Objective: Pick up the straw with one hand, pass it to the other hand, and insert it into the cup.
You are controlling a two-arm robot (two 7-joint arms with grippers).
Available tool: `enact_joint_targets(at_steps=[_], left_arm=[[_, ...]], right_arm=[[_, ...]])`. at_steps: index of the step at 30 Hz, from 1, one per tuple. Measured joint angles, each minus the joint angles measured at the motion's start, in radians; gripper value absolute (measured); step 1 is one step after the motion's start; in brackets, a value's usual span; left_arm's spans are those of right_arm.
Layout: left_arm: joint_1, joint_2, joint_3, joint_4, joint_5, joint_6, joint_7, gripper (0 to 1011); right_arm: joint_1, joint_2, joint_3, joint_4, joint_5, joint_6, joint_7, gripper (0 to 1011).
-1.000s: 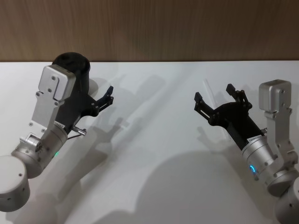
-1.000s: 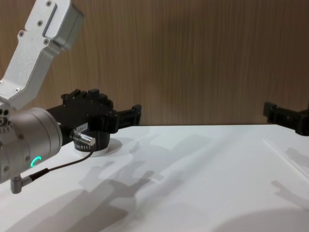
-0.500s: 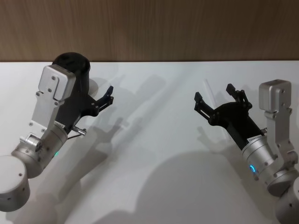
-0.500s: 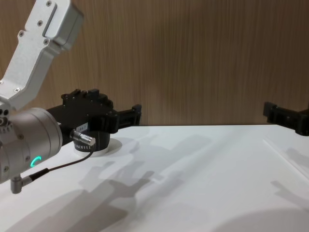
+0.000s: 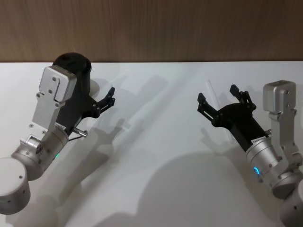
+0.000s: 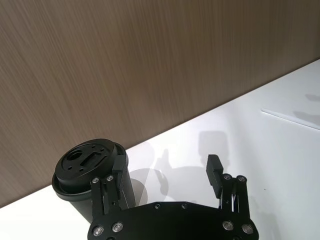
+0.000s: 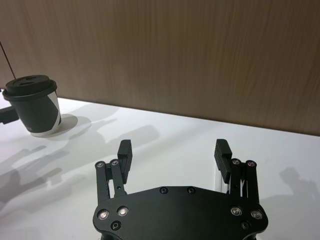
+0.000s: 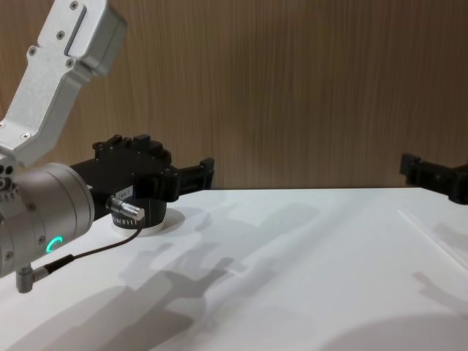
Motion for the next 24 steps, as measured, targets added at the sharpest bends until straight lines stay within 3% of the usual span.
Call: enact_joint_targets(at_steps=[13,24], left_arm=[[0.0,0.0,0.0,0.0,0.0,0.0,0.0,1003],[0.0,0.0,0.0,0.0,0.0,0.0,0.0,1002]], right_arm=[[-0.009,0.031,0.037,-0.056,-0.007,0.065,-0.003,1001],[-0.018,0.041,0.067,-0.09,0.006,0.194,-0.016,1001]])
